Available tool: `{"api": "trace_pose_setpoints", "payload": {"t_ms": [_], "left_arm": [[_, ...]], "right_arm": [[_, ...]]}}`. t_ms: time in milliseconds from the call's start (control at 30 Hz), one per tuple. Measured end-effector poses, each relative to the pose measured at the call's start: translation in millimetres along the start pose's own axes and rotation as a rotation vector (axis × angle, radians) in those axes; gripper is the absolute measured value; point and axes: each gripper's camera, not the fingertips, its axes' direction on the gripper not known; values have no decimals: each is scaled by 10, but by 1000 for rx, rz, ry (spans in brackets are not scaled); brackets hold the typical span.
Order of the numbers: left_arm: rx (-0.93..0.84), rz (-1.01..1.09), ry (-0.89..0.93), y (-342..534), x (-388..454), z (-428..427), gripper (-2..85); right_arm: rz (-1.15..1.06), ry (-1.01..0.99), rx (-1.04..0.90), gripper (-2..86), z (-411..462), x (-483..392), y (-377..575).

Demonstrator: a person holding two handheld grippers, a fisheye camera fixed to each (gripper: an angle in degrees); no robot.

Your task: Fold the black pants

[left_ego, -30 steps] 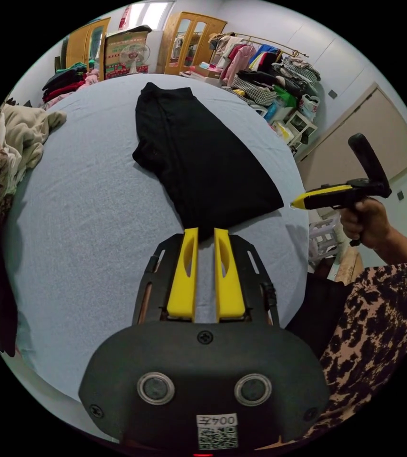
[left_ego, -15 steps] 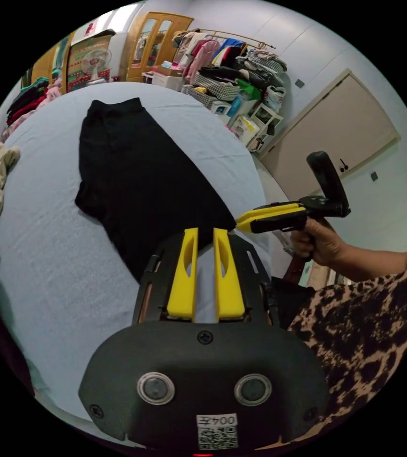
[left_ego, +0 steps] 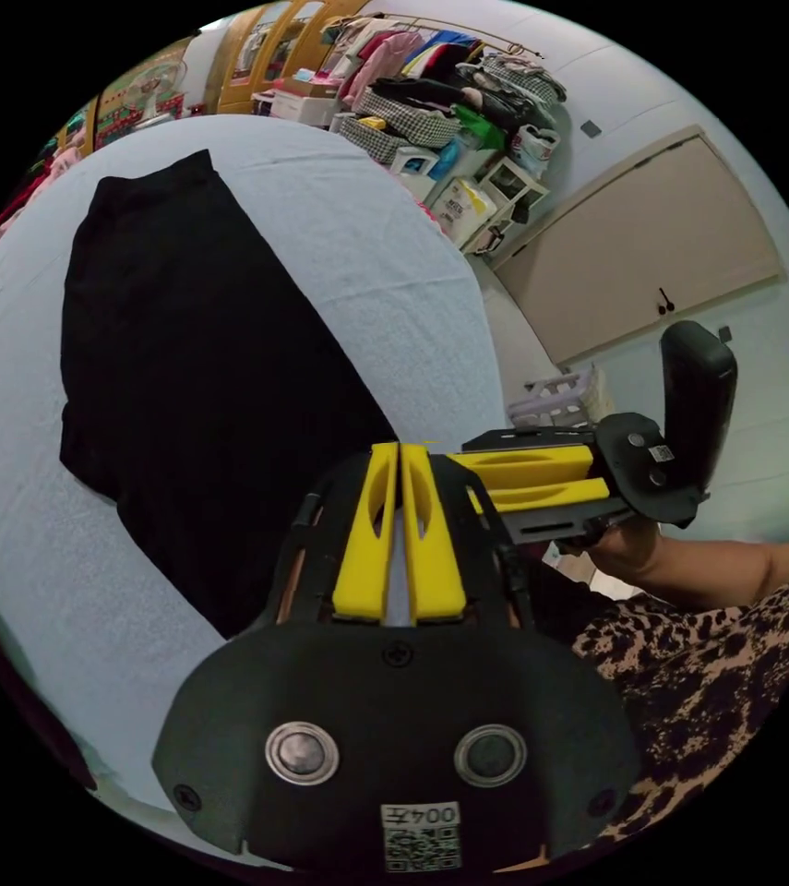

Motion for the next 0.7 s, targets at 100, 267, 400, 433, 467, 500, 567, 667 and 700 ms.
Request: {"api": "trace_pose_setpoints", "payload": {"t_ms": [100,267,400,433,467,500,567,667,700], "left_arm": [[5,-35,-5,-1,-117,25,9],[23,-113,65,-12,-349,66,3],[31,-97,69,-80,-374,70,6],[21,-89,46,-107,-372,83,8],[19,-85,49,-129,-378,92,11],[21,-85,63,-140,-382,95,15],[8,-84,116,-205,-388,118,33],[3,-81,107,-269,-392,143,48],[-2,-81,100,-279,-396,153,47]], "right_arm": [[42,-33,7,66,-80,108,23],[162,-150,39,63,-179,398,70],[91,-110,0,60,-200,284,8],[86,-82,1,60,-222,258,-11],[70,-66,1,59,-242,226,-31],[57,-58,-4,59,-247,203,-43],[1,8,-33,58,-257,92,-89],[-37,68,-51,56,-282,5,-140],[-42,73,-51,56,-292,-6,-149]]}}
